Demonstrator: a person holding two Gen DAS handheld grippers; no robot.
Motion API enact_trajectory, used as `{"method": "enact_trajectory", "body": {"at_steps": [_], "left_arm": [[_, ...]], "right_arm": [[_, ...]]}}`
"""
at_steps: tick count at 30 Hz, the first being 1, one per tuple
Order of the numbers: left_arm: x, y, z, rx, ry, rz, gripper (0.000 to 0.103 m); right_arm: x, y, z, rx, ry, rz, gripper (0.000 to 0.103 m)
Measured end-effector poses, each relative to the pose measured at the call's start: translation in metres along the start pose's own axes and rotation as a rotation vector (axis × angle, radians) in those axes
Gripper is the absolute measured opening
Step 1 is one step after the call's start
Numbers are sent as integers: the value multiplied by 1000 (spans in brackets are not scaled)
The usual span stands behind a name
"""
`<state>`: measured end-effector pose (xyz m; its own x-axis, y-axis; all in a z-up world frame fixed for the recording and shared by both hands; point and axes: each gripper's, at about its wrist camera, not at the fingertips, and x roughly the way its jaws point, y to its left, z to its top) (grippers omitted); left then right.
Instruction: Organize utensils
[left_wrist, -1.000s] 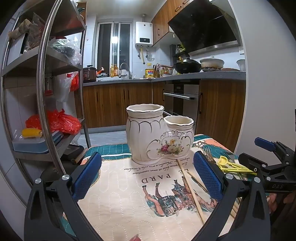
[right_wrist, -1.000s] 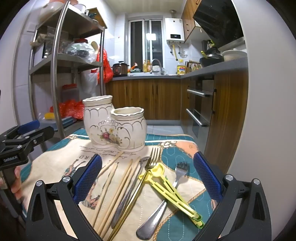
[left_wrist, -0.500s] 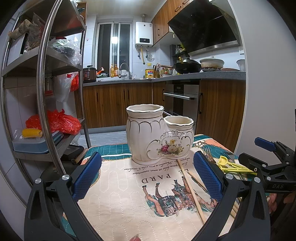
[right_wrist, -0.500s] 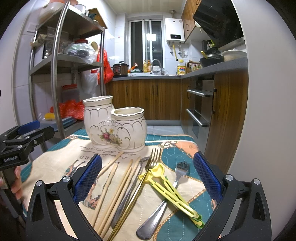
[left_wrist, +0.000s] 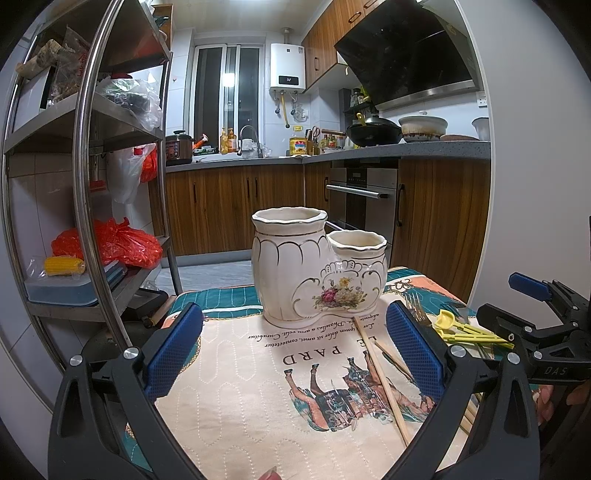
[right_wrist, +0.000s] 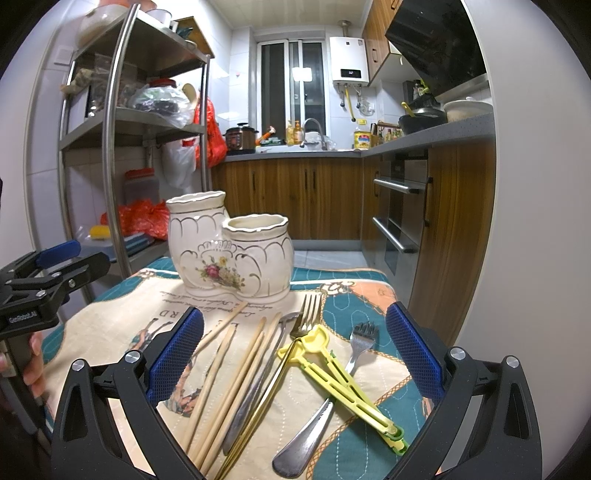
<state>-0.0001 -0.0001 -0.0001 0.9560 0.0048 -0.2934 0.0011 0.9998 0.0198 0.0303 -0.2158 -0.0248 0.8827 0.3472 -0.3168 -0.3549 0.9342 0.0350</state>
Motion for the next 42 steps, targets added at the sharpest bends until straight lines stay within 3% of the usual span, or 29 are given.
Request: {"method": "enact_trajectory", "body": {"at_steps": [29,42], "left_arm": [[0,0,0,1,3,3,98],[9,4,1,-4,51,16,98]], "right_arm": [[0,0,0,1,1,0,98],[1,-2,2,13,8,1,98]]}}
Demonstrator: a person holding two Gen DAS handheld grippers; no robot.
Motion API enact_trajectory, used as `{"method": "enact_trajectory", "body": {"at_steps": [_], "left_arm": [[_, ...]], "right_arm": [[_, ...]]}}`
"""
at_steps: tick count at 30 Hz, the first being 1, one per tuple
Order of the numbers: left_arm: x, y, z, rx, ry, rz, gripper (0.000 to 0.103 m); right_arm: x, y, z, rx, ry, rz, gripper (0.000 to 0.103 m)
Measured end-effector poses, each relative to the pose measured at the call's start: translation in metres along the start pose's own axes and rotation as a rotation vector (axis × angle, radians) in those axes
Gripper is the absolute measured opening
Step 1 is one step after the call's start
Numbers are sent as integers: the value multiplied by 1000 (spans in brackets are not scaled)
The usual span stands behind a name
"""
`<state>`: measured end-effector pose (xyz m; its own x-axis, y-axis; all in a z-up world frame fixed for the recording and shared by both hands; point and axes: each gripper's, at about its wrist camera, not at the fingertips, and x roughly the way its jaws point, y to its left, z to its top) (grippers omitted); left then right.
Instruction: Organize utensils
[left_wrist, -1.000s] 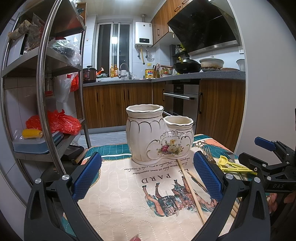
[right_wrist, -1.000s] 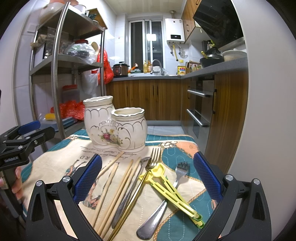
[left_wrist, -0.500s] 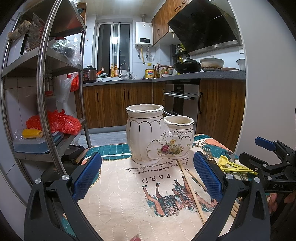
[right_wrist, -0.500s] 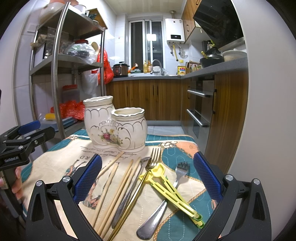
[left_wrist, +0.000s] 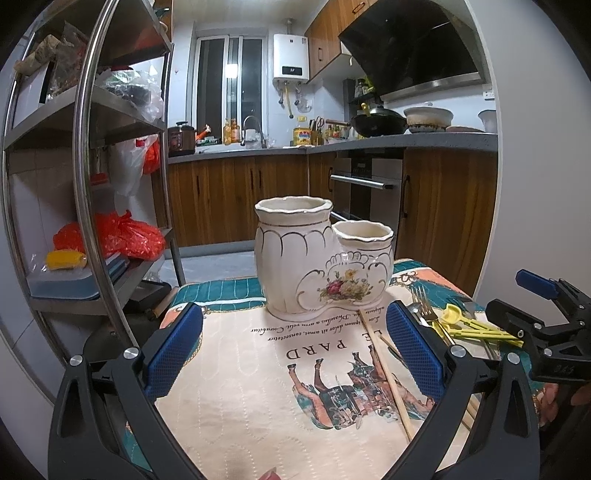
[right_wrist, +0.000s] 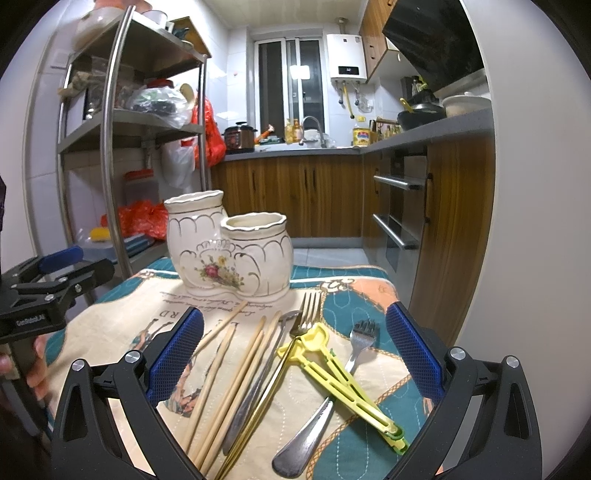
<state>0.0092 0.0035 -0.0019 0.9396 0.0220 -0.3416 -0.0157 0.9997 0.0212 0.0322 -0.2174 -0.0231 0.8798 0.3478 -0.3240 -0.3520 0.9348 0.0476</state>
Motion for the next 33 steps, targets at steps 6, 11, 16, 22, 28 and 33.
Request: {"method": "enact_trajectory", "body": {"at_steps": [6,11,16,22,28,33], "left_arm": [[-1,1,-1,-4,-4,15,98],[0,-3,-2,3,20,5,98],[14,1,-1,13,132,-61,98],[40,-5,17,142,253,-130,98],[59,-22,23,266,320,-203,98],[74,-36,16,308,442,-220,98]], "right_arm": [[4,0,-1,-6,15,11,98],[9,-1,0,1,45,16,98],[12,0,1,-7,67,42,98],[11,-8,11,-148,181,59,98],[19,-28,23,-190,304,56,98],[38,-36,32,-206,384,55,94]]}}
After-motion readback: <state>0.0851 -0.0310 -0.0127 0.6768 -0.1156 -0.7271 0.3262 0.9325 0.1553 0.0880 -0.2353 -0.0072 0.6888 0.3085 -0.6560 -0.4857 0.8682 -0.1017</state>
